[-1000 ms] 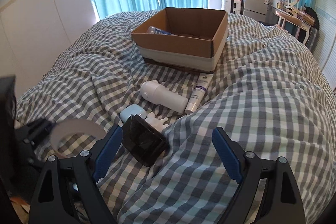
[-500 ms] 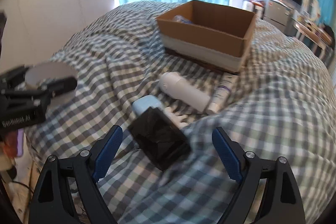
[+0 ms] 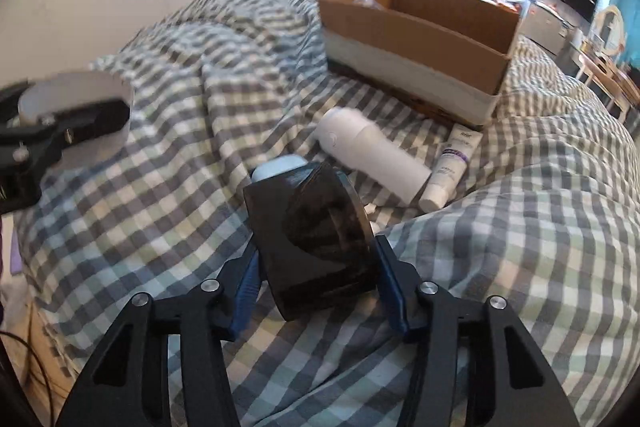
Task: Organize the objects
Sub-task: 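Carry tape roll and black nozzle into the box and release both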
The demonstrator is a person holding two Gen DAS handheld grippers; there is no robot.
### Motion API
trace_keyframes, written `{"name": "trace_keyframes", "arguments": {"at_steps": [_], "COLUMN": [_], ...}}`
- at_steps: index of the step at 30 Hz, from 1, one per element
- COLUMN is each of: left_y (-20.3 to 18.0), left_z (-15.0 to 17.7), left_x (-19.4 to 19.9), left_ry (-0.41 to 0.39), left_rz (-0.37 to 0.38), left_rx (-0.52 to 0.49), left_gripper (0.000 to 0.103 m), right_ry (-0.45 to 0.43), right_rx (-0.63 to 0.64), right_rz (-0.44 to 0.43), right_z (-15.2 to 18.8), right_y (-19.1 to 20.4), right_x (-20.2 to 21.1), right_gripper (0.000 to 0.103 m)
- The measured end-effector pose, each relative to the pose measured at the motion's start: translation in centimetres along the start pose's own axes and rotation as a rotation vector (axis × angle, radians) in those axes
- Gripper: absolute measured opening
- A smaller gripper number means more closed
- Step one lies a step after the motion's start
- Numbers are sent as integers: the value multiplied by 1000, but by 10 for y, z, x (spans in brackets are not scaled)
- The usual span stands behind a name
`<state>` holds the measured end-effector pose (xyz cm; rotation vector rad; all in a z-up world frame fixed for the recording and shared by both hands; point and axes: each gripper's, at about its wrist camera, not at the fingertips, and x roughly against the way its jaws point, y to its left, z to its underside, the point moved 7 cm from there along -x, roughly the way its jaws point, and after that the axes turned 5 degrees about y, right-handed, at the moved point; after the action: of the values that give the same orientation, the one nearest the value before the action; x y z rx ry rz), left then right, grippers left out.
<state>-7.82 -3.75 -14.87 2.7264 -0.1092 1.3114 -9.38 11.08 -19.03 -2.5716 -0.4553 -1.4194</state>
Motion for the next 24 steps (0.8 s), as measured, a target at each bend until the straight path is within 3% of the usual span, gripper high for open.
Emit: {"name": "trace_keyframes", "arguments": {"at_steps": [4, 13, 19, 24], "left_y": [-2, -3, -14, -30], "left_z": [-3, -28, -78, -141], "left_x": [1, 3, -2, -10], "left_ry": [-9, -37, -64, -100], "left_rz": [2, 24, 39, 71], "left_rx": [-1, -7, -42, -74], "left_gripper": [81, 81, 81, 81], "right_ry": [-47, -121, -191, -238], "right_rx": [-25, -16, -3, -13], "right_rz": [-2, 6, 49, 101], "right_z": [-9, -42, -91, -142], "right_y": [-3, -6, -29, -63], "right_x": [15, 49, 77, 97], "right_gripper": [38, 38, 38, 38]}}
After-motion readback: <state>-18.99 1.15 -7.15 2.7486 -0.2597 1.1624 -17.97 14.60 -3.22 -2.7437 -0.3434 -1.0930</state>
